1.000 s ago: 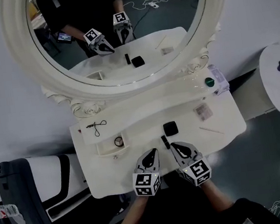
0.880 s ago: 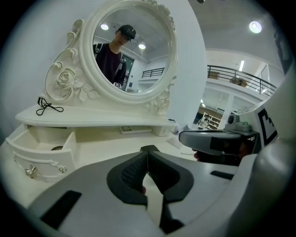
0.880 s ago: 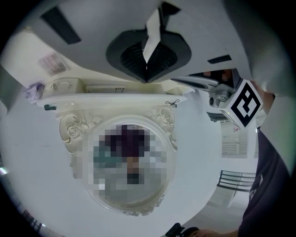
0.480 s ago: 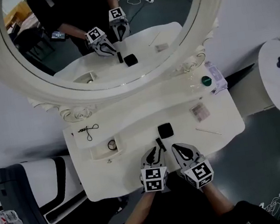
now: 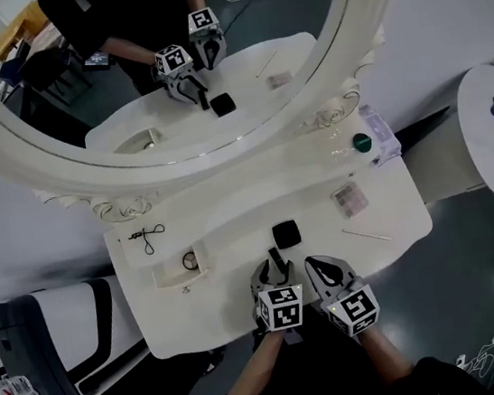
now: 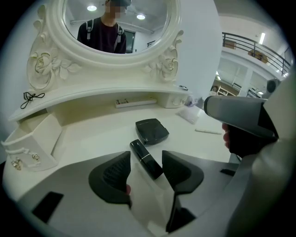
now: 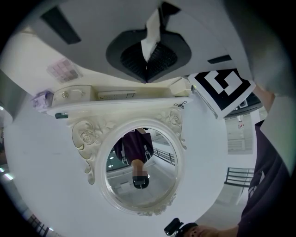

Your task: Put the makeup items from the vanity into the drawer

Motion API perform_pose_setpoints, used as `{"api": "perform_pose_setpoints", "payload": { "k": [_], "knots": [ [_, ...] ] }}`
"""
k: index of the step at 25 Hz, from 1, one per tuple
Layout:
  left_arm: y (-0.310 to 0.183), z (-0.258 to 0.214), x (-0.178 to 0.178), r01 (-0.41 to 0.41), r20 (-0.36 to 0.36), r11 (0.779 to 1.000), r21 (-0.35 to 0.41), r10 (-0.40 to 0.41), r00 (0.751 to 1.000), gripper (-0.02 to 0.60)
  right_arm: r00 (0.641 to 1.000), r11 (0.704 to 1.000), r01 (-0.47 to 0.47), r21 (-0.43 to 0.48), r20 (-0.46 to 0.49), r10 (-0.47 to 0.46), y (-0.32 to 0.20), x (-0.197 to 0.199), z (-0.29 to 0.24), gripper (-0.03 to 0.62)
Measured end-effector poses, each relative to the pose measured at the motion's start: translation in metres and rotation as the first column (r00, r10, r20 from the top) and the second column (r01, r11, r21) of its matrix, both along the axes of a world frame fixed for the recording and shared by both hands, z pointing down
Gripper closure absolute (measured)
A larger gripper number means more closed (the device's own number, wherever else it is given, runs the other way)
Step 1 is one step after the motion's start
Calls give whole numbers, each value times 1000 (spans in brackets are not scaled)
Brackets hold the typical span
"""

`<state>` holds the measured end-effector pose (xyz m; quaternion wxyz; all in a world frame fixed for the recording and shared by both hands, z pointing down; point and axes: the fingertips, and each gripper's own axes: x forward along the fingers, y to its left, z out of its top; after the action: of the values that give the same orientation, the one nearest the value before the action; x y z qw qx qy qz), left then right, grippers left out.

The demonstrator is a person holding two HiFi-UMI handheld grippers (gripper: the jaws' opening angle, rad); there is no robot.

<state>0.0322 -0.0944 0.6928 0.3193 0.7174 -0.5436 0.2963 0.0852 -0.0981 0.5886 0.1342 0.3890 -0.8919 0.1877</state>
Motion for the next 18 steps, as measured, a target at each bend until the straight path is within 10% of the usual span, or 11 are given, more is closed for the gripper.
{"api": "perform_pose_setpoints", "payload": {
  "k": [18],
  "knots": [
    [1,17,-2,30,103,995,-92,-21,994,445,1000,1000,5,-17,3,-5,-6,10,7,571]
  ]
}}
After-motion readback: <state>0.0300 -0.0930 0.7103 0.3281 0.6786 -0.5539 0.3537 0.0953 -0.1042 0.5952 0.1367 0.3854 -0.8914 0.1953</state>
